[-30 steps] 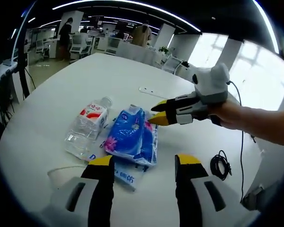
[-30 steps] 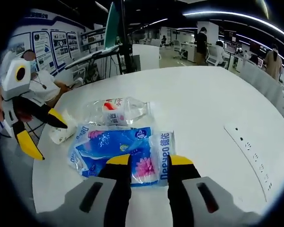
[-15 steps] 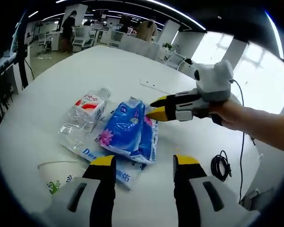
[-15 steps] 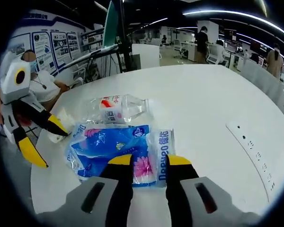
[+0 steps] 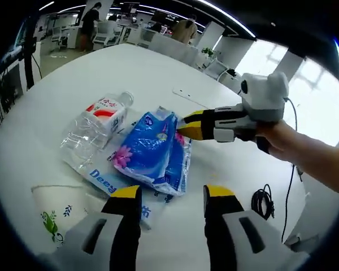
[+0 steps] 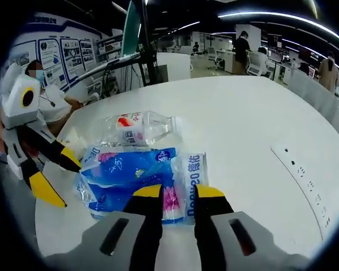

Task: Arrange the tabletop items into an orderly group along one side of the table until the central work area is clear of visible clutter.

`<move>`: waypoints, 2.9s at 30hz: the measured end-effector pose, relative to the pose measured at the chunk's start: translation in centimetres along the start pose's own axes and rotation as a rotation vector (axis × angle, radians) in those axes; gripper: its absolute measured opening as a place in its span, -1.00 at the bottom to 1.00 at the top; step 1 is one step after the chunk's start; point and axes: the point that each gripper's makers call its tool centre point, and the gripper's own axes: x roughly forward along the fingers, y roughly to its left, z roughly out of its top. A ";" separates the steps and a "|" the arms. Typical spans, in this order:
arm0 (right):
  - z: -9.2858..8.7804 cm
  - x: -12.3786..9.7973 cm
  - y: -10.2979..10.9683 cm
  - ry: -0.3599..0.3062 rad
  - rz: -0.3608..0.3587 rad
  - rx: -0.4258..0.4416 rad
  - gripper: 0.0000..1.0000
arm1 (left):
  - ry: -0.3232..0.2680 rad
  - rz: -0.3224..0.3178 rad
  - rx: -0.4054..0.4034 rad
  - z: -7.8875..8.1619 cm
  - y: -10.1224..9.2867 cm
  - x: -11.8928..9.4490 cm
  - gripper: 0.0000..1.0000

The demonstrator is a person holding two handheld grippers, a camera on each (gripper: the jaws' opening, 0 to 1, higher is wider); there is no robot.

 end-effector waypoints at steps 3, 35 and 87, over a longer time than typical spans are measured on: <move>0.0 0.0 0.0 0.000 0.002 -0.001 -0.67 | -0.004 -0.008 -0.033 0.1 -0.1 0.3 -0.16; -0.5 -1.1 0.1 -0.011 0.026 0.034 -1.00 | -0.003 0.059 -0.085 -0.6 1.3 1.3 -0.86; 0.0 -16.2 1.2 -0.193 -0.237 0.231 -1.00 | -0.033 -0.189 0.129 2.9 -7.6 -2.3 -1.00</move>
